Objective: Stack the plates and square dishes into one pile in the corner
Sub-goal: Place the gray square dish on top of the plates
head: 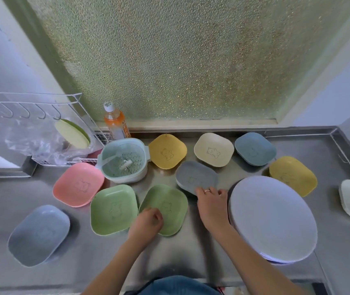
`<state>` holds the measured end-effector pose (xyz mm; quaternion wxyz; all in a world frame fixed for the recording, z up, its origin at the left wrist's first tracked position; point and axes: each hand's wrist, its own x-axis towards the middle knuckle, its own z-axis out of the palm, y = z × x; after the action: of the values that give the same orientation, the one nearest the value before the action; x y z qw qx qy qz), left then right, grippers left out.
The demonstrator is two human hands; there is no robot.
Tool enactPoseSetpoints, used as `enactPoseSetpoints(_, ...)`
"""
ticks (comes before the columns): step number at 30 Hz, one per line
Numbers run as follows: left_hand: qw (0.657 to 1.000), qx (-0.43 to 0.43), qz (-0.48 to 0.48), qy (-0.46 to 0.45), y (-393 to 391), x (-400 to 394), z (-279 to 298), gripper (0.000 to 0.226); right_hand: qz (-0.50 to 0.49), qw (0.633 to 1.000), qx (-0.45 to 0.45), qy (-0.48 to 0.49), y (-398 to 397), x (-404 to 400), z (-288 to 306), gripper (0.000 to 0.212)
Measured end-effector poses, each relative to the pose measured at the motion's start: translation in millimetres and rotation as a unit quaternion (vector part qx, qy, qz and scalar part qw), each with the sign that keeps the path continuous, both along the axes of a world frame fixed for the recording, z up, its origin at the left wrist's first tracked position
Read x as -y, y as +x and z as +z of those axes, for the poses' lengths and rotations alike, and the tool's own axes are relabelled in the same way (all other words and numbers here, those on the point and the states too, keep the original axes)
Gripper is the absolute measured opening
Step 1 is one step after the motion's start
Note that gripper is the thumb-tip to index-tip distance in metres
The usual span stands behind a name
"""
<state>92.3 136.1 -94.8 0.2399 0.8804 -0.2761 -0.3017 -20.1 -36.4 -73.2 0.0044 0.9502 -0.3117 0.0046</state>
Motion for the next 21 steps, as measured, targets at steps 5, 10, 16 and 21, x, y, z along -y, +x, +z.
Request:
enactPoseSetpoints(5,0.996,0.074,-0.014,0.045,18.5,4.3,9.1,0.025,-0.034,0.982,0.178,-0.045,-7.2,3.8,18.7,0.02)
enactPoseSetpoints(10,0.997,0.039,0.02,0.064,36.9,22.4,15.4,0.056,-0.109,0.964,0.218,-0.105,-73.0,24.4,32.8,0.01)
enactPoseSetpoints(16,0.993,0.024,-0.029,0.108,46.3,42.0,9.8,0.051,-0.183,0.957,0.218,-0.06,-162.3,31.2,17.0,0.02)
enactPoseSetpoints(21,0.983,0.082,-0.06,0.155,46.8,45.1,9.1,0.023,-0.227,0.958,0.177,0.005,-183.8,21.5,7.3,0.031)
